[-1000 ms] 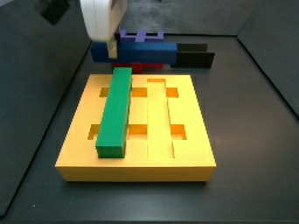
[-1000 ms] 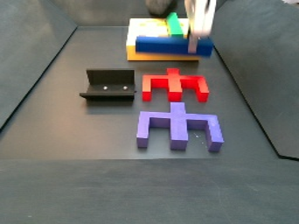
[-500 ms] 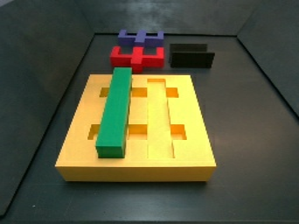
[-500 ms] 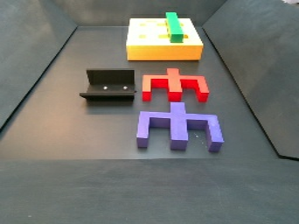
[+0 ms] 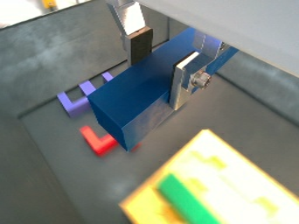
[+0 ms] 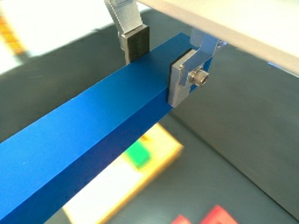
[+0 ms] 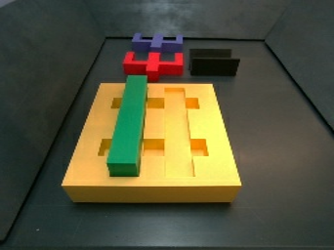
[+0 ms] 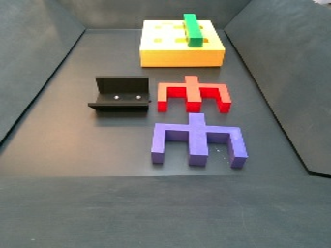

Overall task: Pick up the blue object. Move up. Move to above the board. Insert the blue object.
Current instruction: Move to above the board.

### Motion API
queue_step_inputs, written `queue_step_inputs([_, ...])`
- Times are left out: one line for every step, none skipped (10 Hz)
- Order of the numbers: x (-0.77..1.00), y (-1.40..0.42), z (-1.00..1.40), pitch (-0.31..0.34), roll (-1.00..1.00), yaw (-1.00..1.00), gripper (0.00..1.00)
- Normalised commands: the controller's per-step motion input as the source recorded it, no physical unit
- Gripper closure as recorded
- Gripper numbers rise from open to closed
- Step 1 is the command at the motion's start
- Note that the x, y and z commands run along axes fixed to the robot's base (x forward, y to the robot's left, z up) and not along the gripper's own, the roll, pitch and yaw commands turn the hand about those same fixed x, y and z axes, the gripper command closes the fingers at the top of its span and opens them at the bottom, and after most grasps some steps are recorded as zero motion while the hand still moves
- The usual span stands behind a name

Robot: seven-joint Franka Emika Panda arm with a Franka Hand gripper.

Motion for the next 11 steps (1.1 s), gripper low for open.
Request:
queue_step_inputs([0.95, -1.4, 0.28, 0.057, 0.03, 1.0, 1.0])
queue_step_inputs([0.56, -0.83, 0.2, 0.065, 0.03, 1.0, 1.0])
queue_step_inputs([0.28, -0.42, 0.12, 0.066, 0.04, 1.0, 1.0])
queue_step_inputs([0.16, -0.24, 0.07, 0.065, 0.03, 1.0, 1.0])
queue_step_inputs([0.12, -0.18, 0.05, 0.067, 0.03, 1.0, 1.0])
queue_step_inputs([0.1, -0.1, 0.03, 0.075, 0.04, 1.0, 1.0])
queue_step_inputs([0.1, -0.08, 0.02, 0.079, 0.04, 1.0, 1.0])
queue_step_inputs([0.09, -0.05, 0.01, 0.09, 0.05, 1.0, 1.0])
queue_step_inputs([0.08, -0.05, 0.01, 0.095, 0.05, 1.0, 1.0])
queue_step_inputs([0.07, -0.03, 0.01, 0.106, 0.06, 1.0, 1.0])
queue_step_inputs([0.07, -0.03, 0.01, 0.115, 0.06, 1.0, 1.0])
